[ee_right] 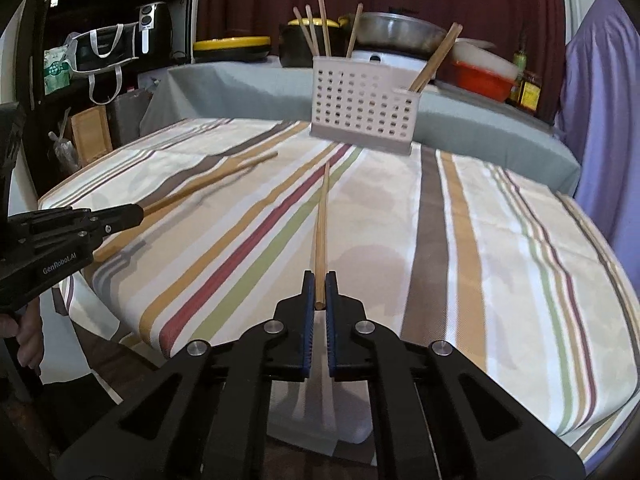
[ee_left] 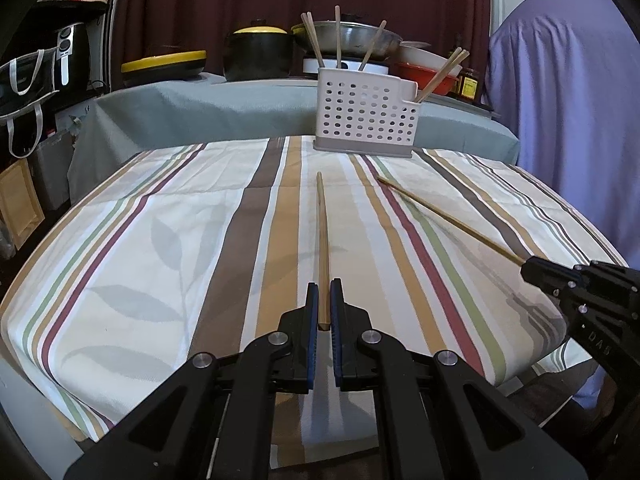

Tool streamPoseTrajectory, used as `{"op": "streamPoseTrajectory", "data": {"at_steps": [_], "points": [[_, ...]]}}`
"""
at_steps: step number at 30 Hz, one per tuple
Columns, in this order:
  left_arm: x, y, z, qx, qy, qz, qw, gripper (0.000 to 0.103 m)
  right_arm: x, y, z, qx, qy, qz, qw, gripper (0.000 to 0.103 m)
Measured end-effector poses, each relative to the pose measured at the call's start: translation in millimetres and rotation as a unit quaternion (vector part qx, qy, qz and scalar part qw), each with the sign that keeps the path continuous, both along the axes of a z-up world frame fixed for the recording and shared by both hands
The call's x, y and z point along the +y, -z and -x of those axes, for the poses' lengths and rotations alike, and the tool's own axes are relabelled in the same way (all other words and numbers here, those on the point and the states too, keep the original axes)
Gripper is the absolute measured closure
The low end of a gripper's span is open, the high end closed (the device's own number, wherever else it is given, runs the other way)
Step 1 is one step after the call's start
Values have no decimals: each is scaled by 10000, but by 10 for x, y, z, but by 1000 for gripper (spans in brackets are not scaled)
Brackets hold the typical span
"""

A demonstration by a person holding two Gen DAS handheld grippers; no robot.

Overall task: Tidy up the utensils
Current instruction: 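Lift both held chopsticks off the table toward the white holder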

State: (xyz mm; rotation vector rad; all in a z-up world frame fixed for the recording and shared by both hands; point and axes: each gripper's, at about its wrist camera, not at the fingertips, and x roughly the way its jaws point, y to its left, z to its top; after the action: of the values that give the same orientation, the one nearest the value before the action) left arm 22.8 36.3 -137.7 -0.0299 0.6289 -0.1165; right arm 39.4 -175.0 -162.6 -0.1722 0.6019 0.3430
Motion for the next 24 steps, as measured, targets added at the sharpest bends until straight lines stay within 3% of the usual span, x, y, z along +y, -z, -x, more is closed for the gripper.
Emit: {"op": "streamPoseTrajectory", "data": {"at_steps": [24], "points": [[-55,-529,117,-721,77,82,9973,96,-163,-544,155,-893,151,-178,9957,97]]}}
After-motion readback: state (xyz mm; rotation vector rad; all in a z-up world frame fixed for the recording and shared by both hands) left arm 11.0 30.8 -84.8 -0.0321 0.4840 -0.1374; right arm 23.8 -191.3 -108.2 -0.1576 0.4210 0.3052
